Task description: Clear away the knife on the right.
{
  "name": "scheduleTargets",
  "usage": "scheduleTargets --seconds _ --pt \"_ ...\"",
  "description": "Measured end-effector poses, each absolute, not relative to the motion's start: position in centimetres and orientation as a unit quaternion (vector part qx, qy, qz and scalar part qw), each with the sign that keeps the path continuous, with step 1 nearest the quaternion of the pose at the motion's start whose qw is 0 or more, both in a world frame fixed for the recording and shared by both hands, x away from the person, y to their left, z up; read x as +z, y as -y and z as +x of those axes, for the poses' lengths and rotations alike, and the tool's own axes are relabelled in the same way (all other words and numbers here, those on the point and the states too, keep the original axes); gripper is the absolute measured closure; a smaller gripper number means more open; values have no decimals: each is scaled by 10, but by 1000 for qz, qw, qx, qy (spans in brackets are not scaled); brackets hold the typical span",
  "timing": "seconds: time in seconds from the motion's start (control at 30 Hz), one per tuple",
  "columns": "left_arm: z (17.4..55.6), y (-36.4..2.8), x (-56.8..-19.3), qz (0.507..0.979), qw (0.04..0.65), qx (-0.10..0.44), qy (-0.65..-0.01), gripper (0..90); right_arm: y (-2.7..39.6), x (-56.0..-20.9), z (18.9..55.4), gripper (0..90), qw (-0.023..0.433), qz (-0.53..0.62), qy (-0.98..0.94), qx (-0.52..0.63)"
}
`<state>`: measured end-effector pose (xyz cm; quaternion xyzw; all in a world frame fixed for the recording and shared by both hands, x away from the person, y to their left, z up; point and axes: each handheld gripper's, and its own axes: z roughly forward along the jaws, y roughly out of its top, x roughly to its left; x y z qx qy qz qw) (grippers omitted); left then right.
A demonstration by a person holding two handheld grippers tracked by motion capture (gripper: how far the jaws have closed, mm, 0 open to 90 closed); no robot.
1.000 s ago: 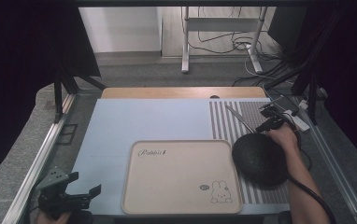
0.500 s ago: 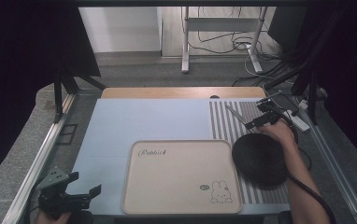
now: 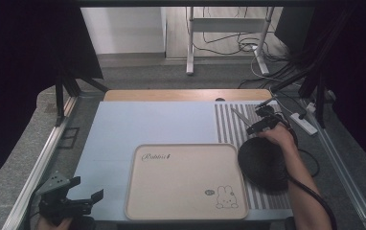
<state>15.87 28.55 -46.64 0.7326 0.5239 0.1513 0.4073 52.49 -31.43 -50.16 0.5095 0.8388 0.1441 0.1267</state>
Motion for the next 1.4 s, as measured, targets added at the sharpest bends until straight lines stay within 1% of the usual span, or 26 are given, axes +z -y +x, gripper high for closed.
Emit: scheduleTargets --seconds 0.03,0.07,0.1,0.13,0.17,0.2,0.23,0.27,0.3,0.33,0.37,0.43,0.57,0.83,0.97,1.03,1.2,1.4 --pt "159 -285 -466 733 407 151 -524 13 319 -504 526 85 129 512 -837 145" --pt "159 -285 -466 733 407 151 -524 13 319 -504 526 85 129 512 -837 145" --pt "159 -285 -466 733 407 151 -524 13 322 -504 526 123 125 513 -837 142" --pt "159 -285 -466 733 407 151 -523 13 327 -504 525 189 119 513 -836 152" --pt "159 -285 -466 733 407 151 -523 13 329 -502 525 223 121 513 -836 153" --pt "159 -285 -466 734 406 152 -523 13 330 -502 524 277 121 512 -836 158" --pt "159 -285 -466 734 406 152 -523 13 331 -501 524 344 122 510 -836 159" --pt "159 -285 -466 734 406 152 -523 13 331 -499 524 438 118 505 -840 160" --pt "159 -285 -466 734 405 152 -523 13 331 -497 523 562 116 499 -843 162" --pt "159 -285 -466 735 404 152 -522 14 331 -496 522 655 116 492 -848 160" --pt "159 -285 -466 735 404 153 -522 14 330 -495 522 718 111 487 -852 159" --pt "159 -285 -466 735 404 152 -523 14 330 -495 522 792 104 482 -855 163" --pt "159 -285 -466 735 404 153 -523 13 332 -495 523 798 98 473 -860 163" --pt "159 -285 -466 736 404 154 -521 13 334 -494 522 801 119 450 -871 157" --pt "159 -284 -466 736 403 154 -521 14 343 -491 522 801 124 458 -865 164" --pt "159 -284 -466 736 403 154 -522 13 351 -488 521 801 136 463 -859 170" --pt "159 -284 -466 736 402 154 -522 14 365 -479 518 801 148 477 -846 188" --pt "159 -283 -466 739 400 154 -520 15 373 -471 511 800 140 488 -838 201"
